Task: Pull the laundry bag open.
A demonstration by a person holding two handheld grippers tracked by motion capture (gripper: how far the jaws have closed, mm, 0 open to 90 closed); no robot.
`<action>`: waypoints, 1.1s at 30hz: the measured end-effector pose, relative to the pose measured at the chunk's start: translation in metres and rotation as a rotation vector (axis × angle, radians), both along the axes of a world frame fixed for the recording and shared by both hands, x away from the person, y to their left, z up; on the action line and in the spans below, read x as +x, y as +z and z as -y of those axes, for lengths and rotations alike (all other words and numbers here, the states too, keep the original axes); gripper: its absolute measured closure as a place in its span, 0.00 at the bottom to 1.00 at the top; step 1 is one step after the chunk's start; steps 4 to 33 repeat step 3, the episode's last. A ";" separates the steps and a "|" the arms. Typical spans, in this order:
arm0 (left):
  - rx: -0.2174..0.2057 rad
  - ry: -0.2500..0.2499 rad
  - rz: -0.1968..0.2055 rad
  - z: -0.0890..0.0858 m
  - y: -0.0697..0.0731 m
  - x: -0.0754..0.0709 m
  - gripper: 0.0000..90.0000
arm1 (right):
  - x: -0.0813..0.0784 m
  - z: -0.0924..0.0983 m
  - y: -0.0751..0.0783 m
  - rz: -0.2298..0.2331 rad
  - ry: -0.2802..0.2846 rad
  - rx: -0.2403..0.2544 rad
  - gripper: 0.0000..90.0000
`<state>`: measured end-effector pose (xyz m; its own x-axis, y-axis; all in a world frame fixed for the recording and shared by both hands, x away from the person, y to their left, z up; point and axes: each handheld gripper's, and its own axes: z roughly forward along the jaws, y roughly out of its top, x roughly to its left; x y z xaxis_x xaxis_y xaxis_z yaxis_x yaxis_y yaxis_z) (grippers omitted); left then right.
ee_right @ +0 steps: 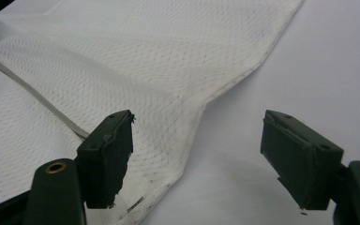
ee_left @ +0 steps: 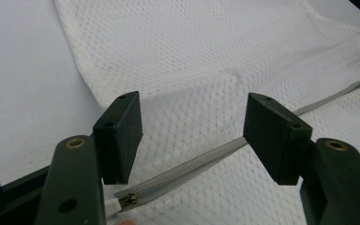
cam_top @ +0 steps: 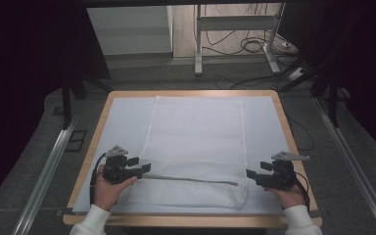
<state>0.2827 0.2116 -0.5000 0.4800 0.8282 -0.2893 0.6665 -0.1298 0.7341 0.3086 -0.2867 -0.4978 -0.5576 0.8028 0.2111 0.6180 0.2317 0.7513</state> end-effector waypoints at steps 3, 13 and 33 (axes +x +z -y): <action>0.003 -0.002 -0.003 -0.001 -0.002 0.000 0.42 | -0.001 -0.002 0.001 0.016 0.004 -0.007 0.27; 0.003 -0.002 -0.003 -0.001 -0.002 0.000 0.42 | -0.001 -0.002 0.001 0.016 0.004 -0.007 0.27; 0.003 -0.002 -0.003 -0.001 -0.002 0.000 0.42 | -0.001 -0.002 0.001 0.016 0.004 -0.007 0.27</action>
